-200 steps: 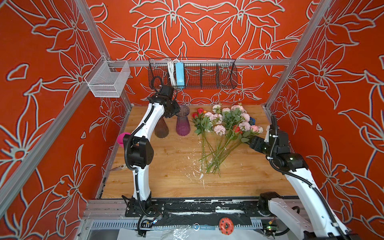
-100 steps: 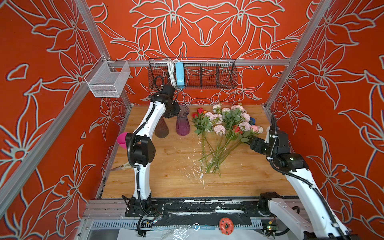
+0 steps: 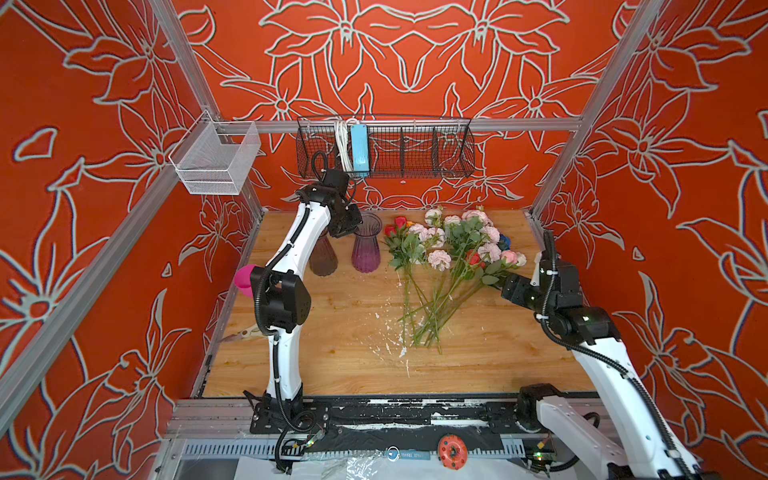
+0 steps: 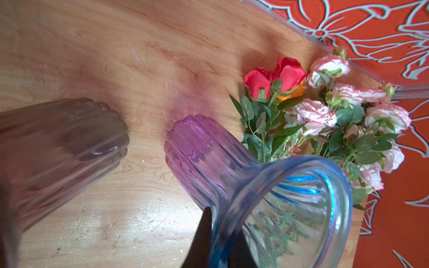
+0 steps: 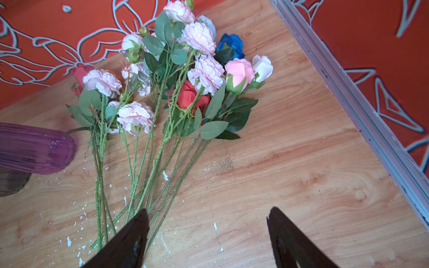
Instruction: Arrange the flowers into the vase
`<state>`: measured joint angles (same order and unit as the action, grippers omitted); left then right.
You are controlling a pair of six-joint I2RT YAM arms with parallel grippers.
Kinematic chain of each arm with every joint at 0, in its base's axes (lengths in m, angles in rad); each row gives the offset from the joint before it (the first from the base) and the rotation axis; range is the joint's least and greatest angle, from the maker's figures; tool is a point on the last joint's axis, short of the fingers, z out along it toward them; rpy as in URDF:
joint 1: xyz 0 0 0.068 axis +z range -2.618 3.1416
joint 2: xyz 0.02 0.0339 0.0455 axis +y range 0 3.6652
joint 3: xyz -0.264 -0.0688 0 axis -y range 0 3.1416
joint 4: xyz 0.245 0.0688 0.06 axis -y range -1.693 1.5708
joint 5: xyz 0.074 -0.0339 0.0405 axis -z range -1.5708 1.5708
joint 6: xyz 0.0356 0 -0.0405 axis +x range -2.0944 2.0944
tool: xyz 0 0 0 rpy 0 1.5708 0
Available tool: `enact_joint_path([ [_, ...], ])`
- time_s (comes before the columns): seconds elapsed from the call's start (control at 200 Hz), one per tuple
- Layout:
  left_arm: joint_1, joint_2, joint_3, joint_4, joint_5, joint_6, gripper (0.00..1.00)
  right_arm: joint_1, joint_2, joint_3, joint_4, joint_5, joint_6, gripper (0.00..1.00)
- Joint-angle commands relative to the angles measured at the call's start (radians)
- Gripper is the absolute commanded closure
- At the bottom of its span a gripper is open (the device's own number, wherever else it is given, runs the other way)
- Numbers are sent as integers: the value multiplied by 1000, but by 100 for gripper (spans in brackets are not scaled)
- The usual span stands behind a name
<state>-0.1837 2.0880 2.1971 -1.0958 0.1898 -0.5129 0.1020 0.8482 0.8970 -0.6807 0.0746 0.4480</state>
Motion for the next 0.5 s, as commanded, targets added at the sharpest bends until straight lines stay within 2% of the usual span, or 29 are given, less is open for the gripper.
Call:
enact_joint_path([
  [0.0, -27, -54, 6, -74, 49, 28, 100, 6, 17, 39, -13, 9, -8, 19],
  [0.2, -54, -148, -103, -84, 93, 40, 100, 6, 50, 38, 15, -44, -3, 23],
  [0.315, -74, -215, -200, -97, 88, 65, 100, 8, 77, 17, 59, -120, 3, 27],
  [0.38, -79, -256, -262, -100, 92, 79, 100, 14, 96, 2, 92, -170, 7, 32],
  [0.495, -80, -315, -348, -119, 93, 104, 100, 90, 148, -24, 166, -179, -12, 45],
])
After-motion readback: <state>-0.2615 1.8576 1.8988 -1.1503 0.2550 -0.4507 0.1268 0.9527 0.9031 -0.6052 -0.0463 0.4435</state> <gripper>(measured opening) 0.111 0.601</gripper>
